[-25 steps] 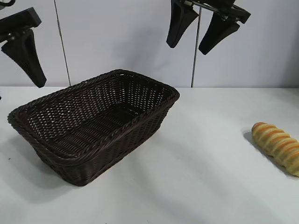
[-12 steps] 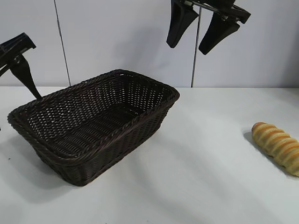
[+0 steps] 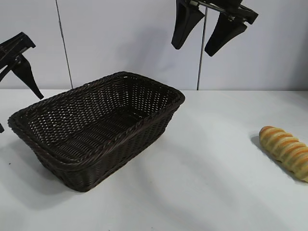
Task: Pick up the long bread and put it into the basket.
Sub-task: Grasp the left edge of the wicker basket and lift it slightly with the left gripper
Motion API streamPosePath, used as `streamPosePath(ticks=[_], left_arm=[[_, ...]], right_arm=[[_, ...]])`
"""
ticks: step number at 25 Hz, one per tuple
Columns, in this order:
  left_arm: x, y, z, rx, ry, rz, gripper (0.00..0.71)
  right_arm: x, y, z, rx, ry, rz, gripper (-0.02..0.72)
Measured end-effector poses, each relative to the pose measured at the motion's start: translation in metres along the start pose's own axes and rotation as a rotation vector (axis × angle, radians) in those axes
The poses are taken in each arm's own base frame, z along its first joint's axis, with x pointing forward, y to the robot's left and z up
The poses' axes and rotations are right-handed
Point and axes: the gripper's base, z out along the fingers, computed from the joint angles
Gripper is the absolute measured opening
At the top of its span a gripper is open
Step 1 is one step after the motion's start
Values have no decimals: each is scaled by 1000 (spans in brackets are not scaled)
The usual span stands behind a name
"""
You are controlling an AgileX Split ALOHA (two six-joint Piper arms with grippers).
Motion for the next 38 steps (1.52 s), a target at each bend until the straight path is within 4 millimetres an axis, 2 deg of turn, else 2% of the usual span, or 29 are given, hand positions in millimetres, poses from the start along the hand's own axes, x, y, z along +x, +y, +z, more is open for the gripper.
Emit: streamPosePath(ticks=[3, 11, 14, 16, 18, 19, 25, 29, 34, 38], left_arm=[[1, 5, 14, -30, 33, -28, 540], [11, 13, 70, -107, 95, -68, 540], [14, 18, 83, -139, 118, -68, 524], [15, 19, 85, -145, 122, -70, 445], [15, 18, 85, -142, 121, -80, 328], [14, 18, 85, -136, 114, -91, 304], [14, 16, 84, -140, 127, -88, 300], [11, 6, 80, -138, 169, -56, 298], [-5, -19, 68, -88, 205, 113, 296], [-21, -26, 71, -89, 279, 241, 295]], right_arm=[[0, 0, 0, 0, 0, 0, 558], [0, 0, 0, 0, 1, 1, 558], [0, 0, 0, 0, 1, 1, 558], [0, 0, 0, 0, 1, 1, 558], [0, 0, 0, 0, 1, 1, 558], [0, 0, 0, 0, 1, 1, 558], [0, 0, 0, 0, 1, 1, 558], [0, 0, 0, 0, 1, 1, 558], [0, 0, 0, 0, 1, 1, 558], [0, 0, 0, 0, 1, 1, 558]])
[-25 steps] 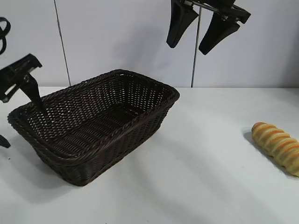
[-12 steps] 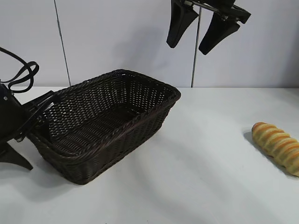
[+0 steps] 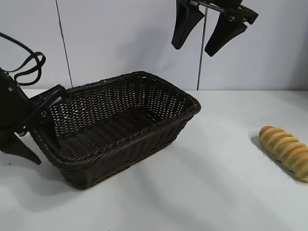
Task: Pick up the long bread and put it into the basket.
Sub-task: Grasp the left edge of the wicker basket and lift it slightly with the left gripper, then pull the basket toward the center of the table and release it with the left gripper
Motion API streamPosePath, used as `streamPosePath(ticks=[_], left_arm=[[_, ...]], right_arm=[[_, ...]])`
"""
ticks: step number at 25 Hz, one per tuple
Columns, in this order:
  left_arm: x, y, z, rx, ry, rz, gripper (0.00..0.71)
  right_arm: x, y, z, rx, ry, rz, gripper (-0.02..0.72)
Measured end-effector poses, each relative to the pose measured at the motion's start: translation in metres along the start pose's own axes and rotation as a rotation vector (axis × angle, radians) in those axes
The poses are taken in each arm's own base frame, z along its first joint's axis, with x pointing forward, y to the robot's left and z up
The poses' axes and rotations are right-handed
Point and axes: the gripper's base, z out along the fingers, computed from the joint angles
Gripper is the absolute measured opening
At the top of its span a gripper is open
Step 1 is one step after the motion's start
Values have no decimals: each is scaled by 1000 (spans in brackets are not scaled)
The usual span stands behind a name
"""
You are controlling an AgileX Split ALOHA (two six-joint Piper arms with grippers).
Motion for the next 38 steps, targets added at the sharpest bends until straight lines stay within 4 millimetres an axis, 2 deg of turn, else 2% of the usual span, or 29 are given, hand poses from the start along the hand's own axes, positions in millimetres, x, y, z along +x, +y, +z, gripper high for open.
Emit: streamPosePath(ticks=[4, 9, 13, 17, 20, 32, 38], left_arm=[[-23, -3, 1, 24, 79, 101, 295], [-45, -17, -11, 67, 135, 261, 291], [-56, -28, -30, 58, 123, 382, 289], [-61, -31, -38, 20, 127, 440, 289], [-66, -31, -31, 28, 140, 457, 289], [-71, -19, 29, 80, 277, 391, 289], [-77, -8, 35, 75, 287, 328, 289]], right_arm=[[0, 0, 0, 0, 0, 0, 558], [0, 0, 0, 0, -1, 0, 558], [0, 0, 0, 0, -1, 0, 558], [0, 0, 0, 0, -1, 5, 558], [0, 0, 0, 0, -1, 11, 558], [0, 0, 0, 0, -1, 12, 558], [0, 0, 0, 0, -1, 15, 558]])
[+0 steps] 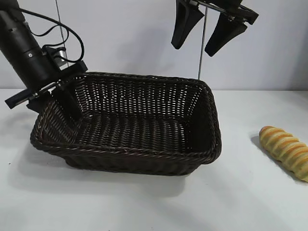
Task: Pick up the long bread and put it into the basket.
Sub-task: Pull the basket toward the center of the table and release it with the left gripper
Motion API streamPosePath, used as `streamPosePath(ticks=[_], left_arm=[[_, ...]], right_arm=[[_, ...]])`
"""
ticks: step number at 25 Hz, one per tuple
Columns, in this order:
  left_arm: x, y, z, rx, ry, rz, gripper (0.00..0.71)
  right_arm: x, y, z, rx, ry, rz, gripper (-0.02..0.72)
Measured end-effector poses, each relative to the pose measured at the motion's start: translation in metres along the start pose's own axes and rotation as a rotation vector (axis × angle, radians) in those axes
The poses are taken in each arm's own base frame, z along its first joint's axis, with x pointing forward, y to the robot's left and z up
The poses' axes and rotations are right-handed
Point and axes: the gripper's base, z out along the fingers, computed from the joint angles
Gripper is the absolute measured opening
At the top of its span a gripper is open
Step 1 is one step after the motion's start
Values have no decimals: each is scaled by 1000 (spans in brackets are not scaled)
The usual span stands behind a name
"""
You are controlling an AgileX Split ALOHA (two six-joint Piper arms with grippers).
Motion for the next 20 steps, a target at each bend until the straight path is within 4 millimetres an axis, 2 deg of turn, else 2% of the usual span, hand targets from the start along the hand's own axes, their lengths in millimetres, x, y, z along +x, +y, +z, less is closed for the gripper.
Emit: streamPosePath(ticks=[10, 12, 16, 20], left_arm=[[-1, 8, -4, -2, -9, -16, 289], [-1, 8, -4, -2, -9, -16, 337], [-1, 7, -4, -2, -10, -16, 507], [-2, 7, -5, -2, -13, -16, 552]], right_arm=[[0, 0, 0, 0, 1, 1, 558], [0, 0, 0, 0, 2, 1, 558], [0, 0, 0, 0, 2, 1, 558], [0, 0, 0, 0, 2, 1, 558]])
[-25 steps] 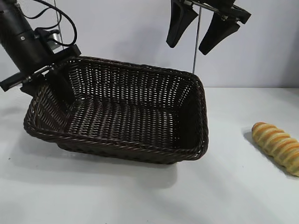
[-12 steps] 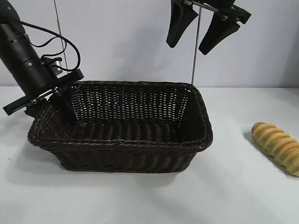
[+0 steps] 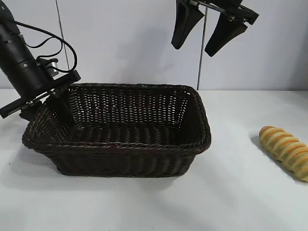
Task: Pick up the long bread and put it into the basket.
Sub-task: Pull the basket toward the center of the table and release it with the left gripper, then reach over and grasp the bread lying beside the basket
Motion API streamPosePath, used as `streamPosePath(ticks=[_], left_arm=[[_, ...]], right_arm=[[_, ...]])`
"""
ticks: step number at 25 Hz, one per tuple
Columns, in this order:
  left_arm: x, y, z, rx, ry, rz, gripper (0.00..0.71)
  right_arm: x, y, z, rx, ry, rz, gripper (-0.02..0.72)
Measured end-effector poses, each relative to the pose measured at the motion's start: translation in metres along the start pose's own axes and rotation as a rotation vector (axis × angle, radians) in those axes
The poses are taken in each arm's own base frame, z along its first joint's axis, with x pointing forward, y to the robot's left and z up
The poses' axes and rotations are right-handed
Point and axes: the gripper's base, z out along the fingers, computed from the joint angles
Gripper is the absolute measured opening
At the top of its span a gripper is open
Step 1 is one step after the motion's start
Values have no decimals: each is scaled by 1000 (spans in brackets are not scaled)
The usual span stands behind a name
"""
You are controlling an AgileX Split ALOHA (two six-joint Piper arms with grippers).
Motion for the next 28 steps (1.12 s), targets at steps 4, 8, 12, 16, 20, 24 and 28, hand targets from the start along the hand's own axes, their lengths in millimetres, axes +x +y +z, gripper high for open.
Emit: streamPosePath(ticks=[4, 8, 12, 16, 20, 24, 28], left_arm=[[0, -4, -9, -3, -33, 12, 561], [4, -13, -26, -1, -80, 34, 561], [9, -24, -48, -1, -140, 71, 561], [17, -35, -73, -24, -209, 119, 561], [24, -42, -92, -55, -258, 161, 562], [31, -48, -108, -72, -305, 194, 562], [37, -54, -118, -70, -331, 208, 562]], right_arm=[[0, 0, 0, 0, 0, 0, 558], [0, 0, 0, 0, 0, 0, 558], [0, 0, 0, 0, 0, 1, 558], [0, 0, 0, 0, 0, 2, 558], [0, 0, 0, 0, 0, 2, 558], [0, 0, 0, 0, 0, 3, 558], [0, 0, 0, 0, 0, 3, 558]])
